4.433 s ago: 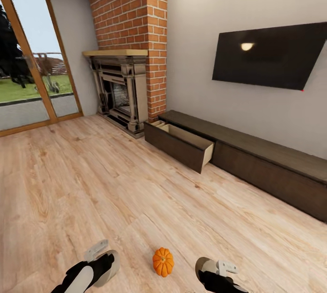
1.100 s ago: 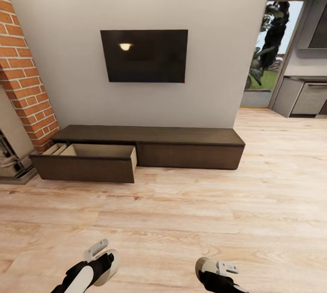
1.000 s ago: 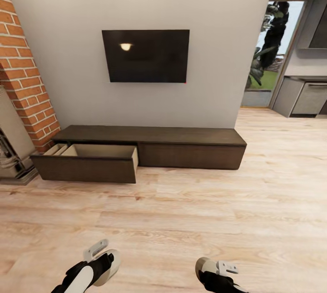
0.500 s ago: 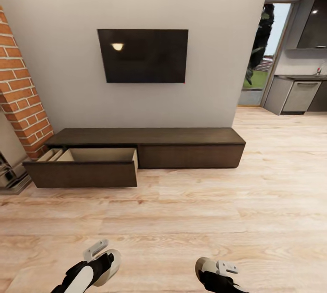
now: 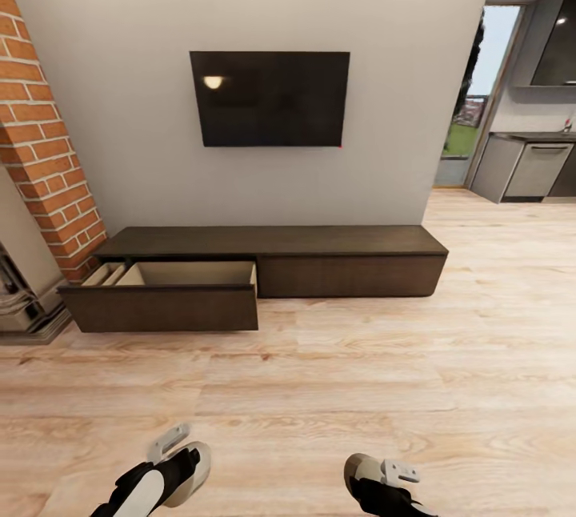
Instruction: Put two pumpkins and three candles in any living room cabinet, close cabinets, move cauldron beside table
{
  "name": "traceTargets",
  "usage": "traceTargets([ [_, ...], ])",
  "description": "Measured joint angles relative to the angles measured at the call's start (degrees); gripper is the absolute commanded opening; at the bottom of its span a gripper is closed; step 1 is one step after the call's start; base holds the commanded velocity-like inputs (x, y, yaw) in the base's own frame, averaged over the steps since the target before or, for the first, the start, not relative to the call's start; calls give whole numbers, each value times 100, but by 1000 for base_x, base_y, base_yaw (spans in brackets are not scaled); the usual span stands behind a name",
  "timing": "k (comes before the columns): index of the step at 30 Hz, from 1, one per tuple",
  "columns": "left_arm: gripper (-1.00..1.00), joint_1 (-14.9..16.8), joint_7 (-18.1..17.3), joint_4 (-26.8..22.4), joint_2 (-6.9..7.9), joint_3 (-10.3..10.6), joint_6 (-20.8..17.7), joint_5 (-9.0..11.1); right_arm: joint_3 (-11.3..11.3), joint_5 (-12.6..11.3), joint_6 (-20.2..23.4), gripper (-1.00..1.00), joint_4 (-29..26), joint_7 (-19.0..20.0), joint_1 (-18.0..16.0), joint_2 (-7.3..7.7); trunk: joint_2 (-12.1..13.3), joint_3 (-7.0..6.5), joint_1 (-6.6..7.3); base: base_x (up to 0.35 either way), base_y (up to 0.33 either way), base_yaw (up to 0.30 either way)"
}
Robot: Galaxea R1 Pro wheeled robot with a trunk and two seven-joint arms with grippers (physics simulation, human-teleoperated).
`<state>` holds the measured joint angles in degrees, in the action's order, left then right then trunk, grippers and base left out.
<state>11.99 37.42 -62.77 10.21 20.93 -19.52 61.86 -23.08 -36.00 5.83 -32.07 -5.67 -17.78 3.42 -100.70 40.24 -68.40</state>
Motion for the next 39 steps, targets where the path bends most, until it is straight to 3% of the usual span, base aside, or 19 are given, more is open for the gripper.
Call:
traceTargets([
  [39, -100, 0, 0, 118, 1, -9, -3, 44, -3, 8, -44, -100, -9, 2, 1, 0, 0, 0, 0, 0, 292, 0],
])
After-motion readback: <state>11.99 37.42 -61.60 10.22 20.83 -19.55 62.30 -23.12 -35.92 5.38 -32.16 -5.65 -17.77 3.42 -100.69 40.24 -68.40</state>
